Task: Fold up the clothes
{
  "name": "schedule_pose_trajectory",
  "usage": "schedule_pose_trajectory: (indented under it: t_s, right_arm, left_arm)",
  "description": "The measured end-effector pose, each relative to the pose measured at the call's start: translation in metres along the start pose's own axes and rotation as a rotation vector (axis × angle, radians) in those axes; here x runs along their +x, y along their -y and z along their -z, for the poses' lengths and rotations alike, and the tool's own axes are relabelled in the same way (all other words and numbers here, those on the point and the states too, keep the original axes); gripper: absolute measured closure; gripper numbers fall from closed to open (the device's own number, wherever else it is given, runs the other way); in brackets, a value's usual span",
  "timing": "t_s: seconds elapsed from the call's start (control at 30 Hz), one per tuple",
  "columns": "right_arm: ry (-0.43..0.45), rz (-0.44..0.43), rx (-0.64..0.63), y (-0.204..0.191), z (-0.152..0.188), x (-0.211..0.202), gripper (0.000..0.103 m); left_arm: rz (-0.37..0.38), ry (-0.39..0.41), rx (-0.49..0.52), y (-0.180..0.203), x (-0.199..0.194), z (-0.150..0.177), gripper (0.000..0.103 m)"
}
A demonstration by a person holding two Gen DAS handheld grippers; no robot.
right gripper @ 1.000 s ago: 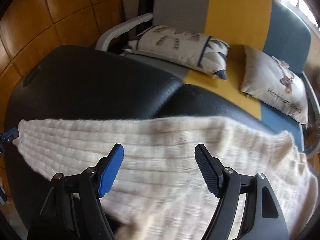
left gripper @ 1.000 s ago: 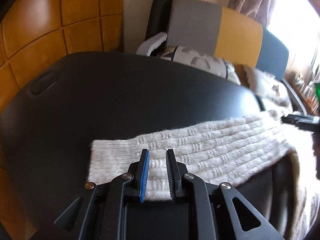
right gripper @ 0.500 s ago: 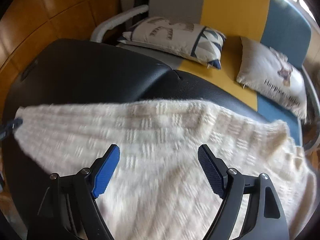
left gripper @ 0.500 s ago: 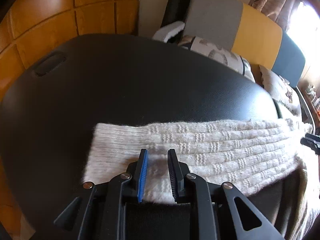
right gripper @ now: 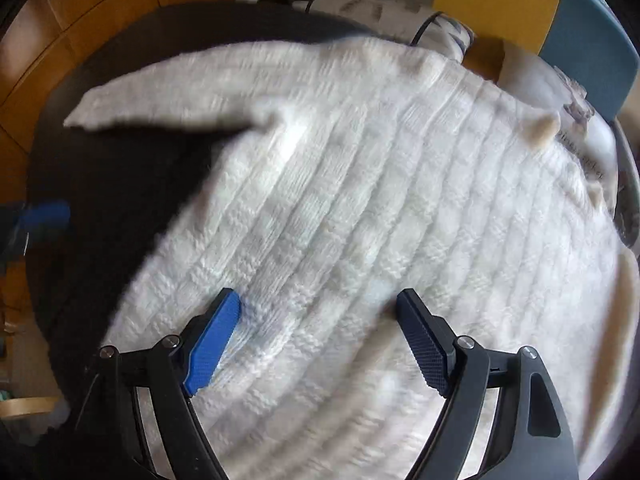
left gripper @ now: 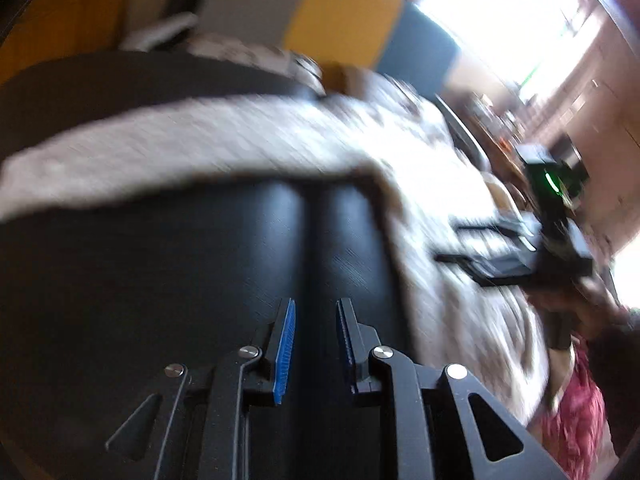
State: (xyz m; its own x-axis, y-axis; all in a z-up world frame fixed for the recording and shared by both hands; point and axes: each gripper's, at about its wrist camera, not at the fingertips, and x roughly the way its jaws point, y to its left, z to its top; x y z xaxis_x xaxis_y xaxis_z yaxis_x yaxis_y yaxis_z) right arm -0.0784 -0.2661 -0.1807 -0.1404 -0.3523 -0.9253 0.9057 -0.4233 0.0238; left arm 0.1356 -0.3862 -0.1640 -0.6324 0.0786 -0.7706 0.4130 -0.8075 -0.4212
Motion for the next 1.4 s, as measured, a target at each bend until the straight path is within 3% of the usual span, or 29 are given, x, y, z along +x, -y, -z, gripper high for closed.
schedule_pose_trajectory:
  t_s: [0.1,0.17,0.3,0.6,0.73,0.8,0.87,0.97,1.2,1.3,1.4]
  right_arm:
    - [0.055,-0.055,0.087,0.006,0.010,-0.016,0.016]
    - [0.089,-0.075,0.074,0.003,0.025,-0.036,0.016]
    - [0.141,-0.106,0.032,-0.004,0.068,-0.075,0.016]
    - [0.120,-0.154,0.102,-0.003,0.152,-0.085,0.016]
    - [0.114,-0.172,0.140,-0.003,0.182,-0.084,0.016]
    - [0.113,-0.166,0.155,-0.002,0.189,-0.087,0.016]
    - [0.113,-0.154,0.169,0.000,0.193,-0.090,0.011]
    - [0.113,-0.136,0.190,0.003,0.199,-0.096,0.009]
    - [0.113,-0.094,0.239,0.011,0.212,-0.109,0.009]
    - [0.071,-0.076,0.290,0.021,0.224,-0.104,0.009]
    - [0.102,-0.125,0.319,0.027,0.236,-0.108,0.009]
  left_arm:
    - [0.062,-0.042,-0.014,0.017,0.005,0.017,0.082]
    - [0.115,-0.067,-0.028,0.025,0.006,0.027,0.080]
    - [0.110,-0.070,-0.021,0.042,-0.001,0.048,0.079]
    - [0.209,-0.086,-0.133,0.046,0.007,0.067,0.077]
    - [0.205,-0.086,-0.147,0.054,0.015,0.065,0.076]
    - [0.190,-0.082,-0.133,0.061,0.018,0.062,0.080]
    - [0.160,-0.084,-0.098,0.066,0.020,0.062,0.093]
    - [0.138,-0.077,-0.060,0.069,0.017,0.061,0.096]
    - [0.106,-0.041,-0.021,0.045,-0.011,0.051,0.097]
    - [0.071,-0.085,-0.017,0.040,-0.010,0.050,0.096]
    - [0.045,-0.106,-0.002,0.040,-0.013,0.051,0.093]
